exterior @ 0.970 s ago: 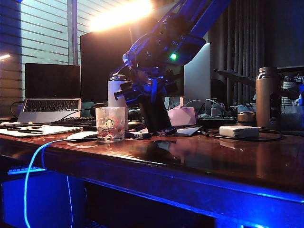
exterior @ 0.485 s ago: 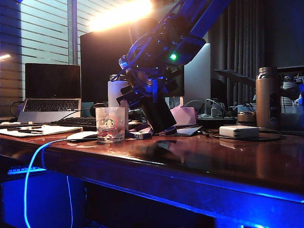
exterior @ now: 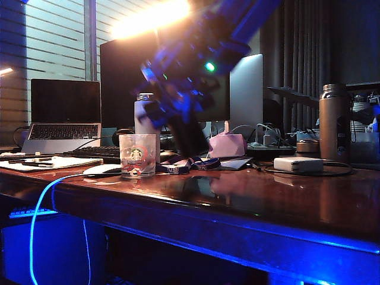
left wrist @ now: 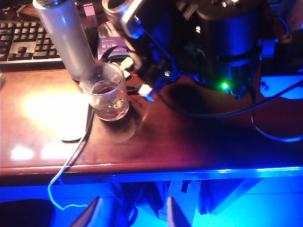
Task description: Pick up the black thermos, pour a little water from inside into the glass cup, then place the black thermos back on the table.
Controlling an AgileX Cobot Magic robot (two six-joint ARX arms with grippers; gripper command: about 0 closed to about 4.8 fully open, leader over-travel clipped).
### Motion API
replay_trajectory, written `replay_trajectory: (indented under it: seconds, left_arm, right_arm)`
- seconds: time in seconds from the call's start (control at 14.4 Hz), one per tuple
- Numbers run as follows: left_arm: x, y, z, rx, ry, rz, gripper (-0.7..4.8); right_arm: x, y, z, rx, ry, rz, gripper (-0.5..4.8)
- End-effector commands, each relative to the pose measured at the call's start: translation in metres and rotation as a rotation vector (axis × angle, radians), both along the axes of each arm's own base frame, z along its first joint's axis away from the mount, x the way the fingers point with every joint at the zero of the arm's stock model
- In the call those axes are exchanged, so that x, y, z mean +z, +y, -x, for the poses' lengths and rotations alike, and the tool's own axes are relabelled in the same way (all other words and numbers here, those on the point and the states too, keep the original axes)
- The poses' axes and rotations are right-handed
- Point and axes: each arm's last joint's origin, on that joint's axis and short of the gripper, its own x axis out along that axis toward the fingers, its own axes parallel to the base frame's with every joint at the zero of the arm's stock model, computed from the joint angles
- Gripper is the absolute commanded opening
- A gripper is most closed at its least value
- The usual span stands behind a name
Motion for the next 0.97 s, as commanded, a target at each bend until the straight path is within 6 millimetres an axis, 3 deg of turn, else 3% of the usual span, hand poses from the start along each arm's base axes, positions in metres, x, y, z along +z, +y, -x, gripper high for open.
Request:
replay_trajectory:
  seconds: [0.07,0.35,0.97]
  left_arm:
    - [0.001,0.0,0.001,-0.005,-0.008,0.004,1.87]
    - [0.001,0.0,0.001,-0.005,-0.009,0.004,1.87]
    - [0.001,0.0,0.001,-0.005,-0.009,0.004,1.87]
  right_arm:
    - [0.017,0.005,-0.008,-0.011,-0.056,-0.057,1.06]
    - [0.002,0.007,-0.011,-0.023,-0.009,0.012,1.06]
    - [0.002,0.004,-0.012,-0.045,-0.03,0.241,1.06]
